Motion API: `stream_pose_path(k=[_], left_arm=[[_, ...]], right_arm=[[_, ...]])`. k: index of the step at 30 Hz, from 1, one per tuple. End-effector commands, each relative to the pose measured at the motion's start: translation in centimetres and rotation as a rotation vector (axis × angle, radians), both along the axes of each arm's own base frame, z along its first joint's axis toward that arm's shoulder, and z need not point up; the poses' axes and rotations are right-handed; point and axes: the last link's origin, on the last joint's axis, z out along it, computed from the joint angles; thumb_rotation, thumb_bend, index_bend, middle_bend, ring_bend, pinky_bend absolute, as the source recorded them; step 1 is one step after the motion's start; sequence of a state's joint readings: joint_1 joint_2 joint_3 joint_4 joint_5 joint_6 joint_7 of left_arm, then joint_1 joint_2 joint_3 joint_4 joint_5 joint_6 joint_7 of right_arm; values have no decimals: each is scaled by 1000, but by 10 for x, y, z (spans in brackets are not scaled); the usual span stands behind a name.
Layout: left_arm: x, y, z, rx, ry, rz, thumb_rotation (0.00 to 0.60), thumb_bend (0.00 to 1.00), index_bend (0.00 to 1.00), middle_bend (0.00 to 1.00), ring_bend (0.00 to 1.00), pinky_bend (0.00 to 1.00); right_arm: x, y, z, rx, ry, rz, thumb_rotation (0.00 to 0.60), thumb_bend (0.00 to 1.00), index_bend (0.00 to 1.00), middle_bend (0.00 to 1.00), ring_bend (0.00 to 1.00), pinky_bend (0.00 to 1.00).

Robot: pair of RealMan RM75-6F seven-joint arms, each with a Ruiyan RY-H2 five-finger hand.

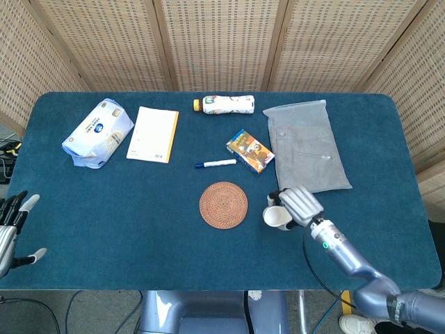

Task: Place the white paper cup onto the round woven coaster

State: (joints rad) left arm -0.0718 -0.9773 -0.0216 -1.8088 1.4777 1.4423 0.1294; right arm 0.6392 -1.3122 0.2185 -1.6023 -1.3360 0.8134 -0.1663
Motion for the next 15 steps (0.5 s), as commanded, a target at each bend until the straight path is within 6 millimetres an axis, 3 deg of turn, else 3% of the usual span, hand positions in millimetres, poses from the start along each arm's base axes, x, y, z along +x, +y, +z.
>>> stream_pose_path(k=[1, 8, 15], left_arm=[[0, 3, -1, -5, -1, 5, 600, 0, 0, 0, 0, 0], [-3, 10, -3, -21, -1, 30, 600, 0, 0, 0, 0, 0], [-7, 18, -7, -42, 6, 56, 600, 0, 0, 0, 0, 0]], right_arm=[[33, -21, -10, 37, -30, 0, 600, 125, 443, 500, 503, 656], [75, -50, -44, 77, -42, -33, 600, 124, 443, 500, 503, 656], [97, -58, -80, 99, -29, -82, 600, 124, 443, 500, 498, 656]])
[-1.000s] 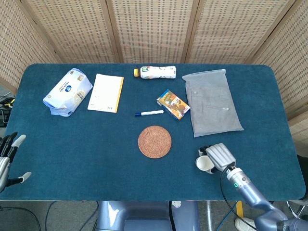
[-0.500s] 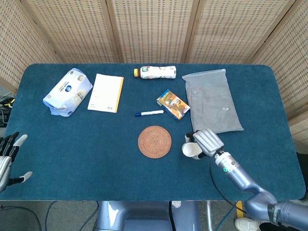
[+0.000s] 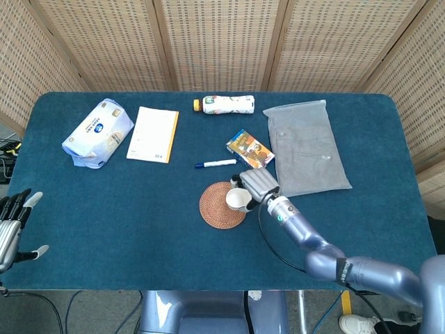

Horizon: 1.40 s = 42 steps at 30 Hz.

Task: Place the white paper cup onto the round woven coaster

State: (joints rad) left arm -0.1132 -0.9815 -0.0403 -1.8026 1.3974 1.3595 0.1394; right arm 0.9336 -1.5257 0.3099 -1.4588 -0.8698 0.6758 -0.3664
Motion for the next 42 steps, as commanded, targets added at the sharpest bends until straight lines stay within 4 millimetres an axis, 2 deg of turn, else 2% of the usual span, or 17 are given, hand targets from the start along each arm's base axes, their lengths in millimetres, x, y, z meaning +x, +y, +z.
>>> stream_pose_path(k=[1, 8, 10, 11, 12, 13, 15, 17, 21, 26, 31, 34, 37, 38, 39, 42], left_arm=[[-1, 3, -2, -9, 5, 7, 600, 0, 0, 0, 0, 0], [-2, 5, -3, -16, 4, 16, 600, 0, 0, 0, 0, 0], [-2, 5, -3, -15, 2, 17, 600, 0, 0, 0, 0, 0], [-2, 5, -2, -14, 2, 17, 600, 0, 0, 0, 0, 0], [-2, 5, -2, -14, 1, 16, 600, 0, 0, 0, 0, 0], [-2, 4, -2, -14, 1, 15, 600, 0, 0, 0, 0, 0], [-2, 4, -2, -14, 2, 13, 600, 0, 0, 0, 0, 0], [-2, 4, -2, -16, 1, 14, 600, 0, 0, 0, 0, 0], [-2, 4, -2, -15, 1, 14, 600, 0, 0, 0, 0, 0], [-2, 4, -2, -12, -1, 12, 600, 0, 0, 0, 0, 0], [-1, 0, 0, -2, -4, 2, 600, 0, 0, 0, 0, 0], [1, -2, 1, 6, -5, -6, 600, 0, 0, 0, 0, 0], [2, -5, 2, 15, -3, -16, 600, 0, 0, 0, 0, 0], [2, -5, 3, 17, -3, -17, 600, 0, 0, 0, 0, 0], [3, -7, 3, 23, -3, -21, 600, 0, 0, 0, 0, 0], [5, -10, 4, 31, 0, -29, 600, 0, 0, 0, 0, 0]], right_arm=[[16, -4, -23, 13, 28, -4, 600, 123, 442, 499, 497, 656], [20, -3, -40, 13, 58, -31, 600, 120, 435, 491, 491, 656], [20, -2, -41, 13, 66, -38, 600, 103, 346, 425, 434, 610], [20, -2, -41, 15, 68, -40, 600, 77, 227, 313, 326, 506], [20, -1, -41, 21, 68, -44, 600, 43, 105, 173, 184, 356], [20, 1, -42, 32, 66, -49, 600, 21, 34, 76, 83, 230], [23, 4, -39, 57, 46, -59, 600, 0, 0, 0, 0, 78], [28, 5, -35, 55, 31, -50, 600, 0, 0, 0, 0, 34], [35, 10, -25, 40, 16, -26, 600, 0, 0, 0, 0, 24], [35, 21, 4, 8, 13, 8, 600, 0, 0, 0, 0, 24], [12, 36, 46, -72, 54, 53, 600, 0, 0, 0, 0, 10], [-13, 46, 74, -166, 73, 92, 600, 0, 0, 0, 0, 0], [-51, 58, 98, -269, 93, 133, 600, 0, 0, 0, 0, 0], [-58, 60, 102, -284, 97, 135, 600, 0, 0, 0, 0, 0], [-77, 67, 111, -320, 101, 140, 600, 0, 0, 0, 0, 0], [-115, 82, 127, -382, 118, 145, 600, 0, 0, 0, 0, 0]])
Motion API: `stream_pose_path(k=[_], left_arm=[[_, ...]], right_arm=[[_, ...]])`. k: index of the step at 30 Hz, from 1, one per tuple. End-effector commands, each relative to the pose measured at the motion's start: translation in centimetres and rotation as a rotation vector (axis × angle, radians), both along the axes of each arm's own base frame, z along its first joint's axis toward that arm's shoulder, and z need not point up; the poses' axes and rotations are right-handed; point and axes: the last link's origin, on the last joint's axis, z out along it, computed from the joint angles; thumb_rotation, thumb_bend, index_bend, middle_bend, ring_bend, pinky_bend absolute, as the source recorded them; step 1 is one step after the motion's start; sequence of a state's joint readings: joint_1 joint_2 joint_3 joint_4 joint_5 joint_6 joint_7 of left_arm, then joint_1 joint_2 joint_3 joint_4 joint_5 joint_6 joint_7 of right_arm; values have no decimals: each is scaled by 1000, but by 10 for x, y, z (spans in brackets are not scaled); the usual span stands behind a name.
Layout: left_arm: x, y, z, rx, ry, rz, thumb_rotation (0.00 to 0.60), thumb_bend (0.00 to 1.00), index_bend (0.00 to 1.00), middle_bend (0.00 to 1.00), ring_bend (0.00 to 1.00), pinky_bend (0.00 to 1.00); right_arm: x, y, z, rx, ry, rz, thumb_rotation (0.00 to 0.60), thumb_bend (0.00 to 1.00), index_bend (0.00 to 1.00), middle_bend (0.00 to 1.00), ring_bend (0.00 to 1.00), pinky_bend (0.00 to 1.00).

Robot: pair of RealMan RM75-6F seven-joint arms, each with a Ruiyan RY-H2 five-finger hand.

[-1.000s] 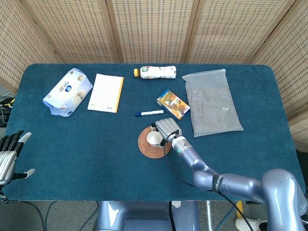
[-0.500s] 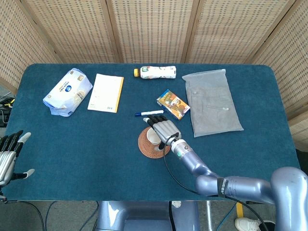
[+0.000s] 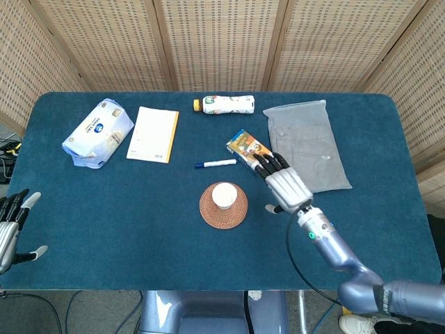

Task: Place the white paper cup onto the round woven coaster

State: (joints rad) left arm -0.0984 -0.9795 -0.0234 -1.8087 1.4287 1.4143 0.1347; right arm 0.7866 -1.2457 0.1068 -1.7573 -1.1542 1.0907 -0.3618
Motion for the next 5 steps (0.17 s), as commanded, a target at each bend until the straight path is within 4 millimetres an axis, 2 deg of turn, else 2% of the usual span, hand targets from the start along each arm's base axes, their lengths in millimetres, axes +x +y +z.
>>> stream_pose_path(k=[1, 5], left_arm=[[1, -3, 0, 6, 4, -7, 600, 0, 0, 0, 0, 0], [4, -7, -1, 10, 14, -20, 600, 0, 0, 0, 0, 0]], right_arm=[[-83, 34, 41, -133, 29, -8, 600, 0, 0, 0, 0, 0], [-117, 52, 54, -186, 30, -23, 600, 0, 0, 0, 0, 0]])
